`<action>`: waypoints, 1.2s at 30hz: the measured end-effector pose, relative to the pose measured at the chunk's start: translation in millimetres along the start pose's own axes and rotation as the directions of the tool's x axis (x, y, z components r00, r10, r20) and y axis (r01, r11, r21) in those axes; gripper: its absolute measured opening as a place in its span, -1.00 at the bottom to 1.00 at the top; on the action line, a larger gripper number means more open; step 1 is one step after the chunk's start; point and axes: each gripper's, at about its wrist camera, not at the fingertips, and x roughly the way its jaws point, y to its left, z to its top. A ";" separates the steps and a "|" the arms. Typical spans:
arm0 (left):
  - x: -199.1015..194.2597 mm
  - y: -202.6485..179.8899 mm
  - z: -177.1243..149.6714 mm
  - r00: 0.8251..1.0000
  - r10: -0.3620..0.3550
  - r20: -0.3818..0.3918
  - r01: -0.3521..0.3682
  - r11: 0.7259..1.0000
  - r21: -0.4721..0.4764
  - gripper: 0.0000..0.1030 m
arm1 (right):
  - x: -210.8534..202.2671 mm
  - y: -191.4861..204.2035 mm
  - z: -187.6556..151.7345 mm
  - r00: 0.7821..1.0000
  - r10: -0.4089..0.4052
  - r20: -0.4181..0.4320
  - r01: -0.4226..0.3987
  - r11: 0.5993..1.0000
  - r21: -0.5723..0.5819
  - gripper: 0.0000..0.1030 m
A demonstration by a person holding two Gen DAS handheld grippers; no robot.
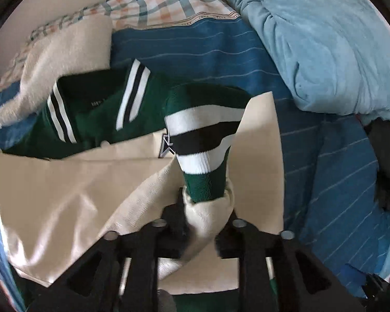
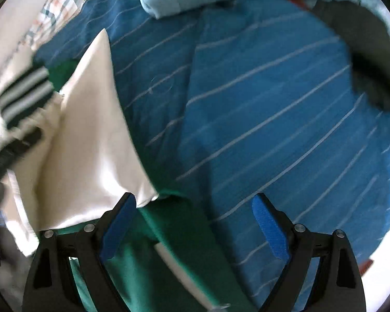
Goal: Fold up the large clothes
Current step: 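Lay the sleeve across the jacket front and open the right tool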
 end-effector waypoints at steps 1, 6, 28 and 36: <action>-2.2 2.7 0.6 1.000 -0.019 0.011 0.019 1.000 -0.007 0.24 | -1.3 -1.5 1.2 0.999 0.032 -0.006 -0.032 0.999 0.000 0.80; -32.6 39.6 -8.0 0.999 -0.018 0.041 0.020 0.999 -0.029 1.00 | -13.8 7.1 10.0 0.993 0.120 -0.010 -0.120 0.992 -0.028 0.79; 35.4 333.7 -48.0 0.752 0.596 -0.282 -0.659 0.697 -0.283 1.00 | 73.6 137.8 70.9 0.997 0.015 -0.075 -0.032 0.972 -0.235 -0.89; -50.5 276.3 -81.7 0.762 0.626 -0.163 -0.647 0.730 -0.219 1.00 | 16.8 84.8 61.0 0.987 0.072 -0.146 -0.103 0.971 -0.217 0.19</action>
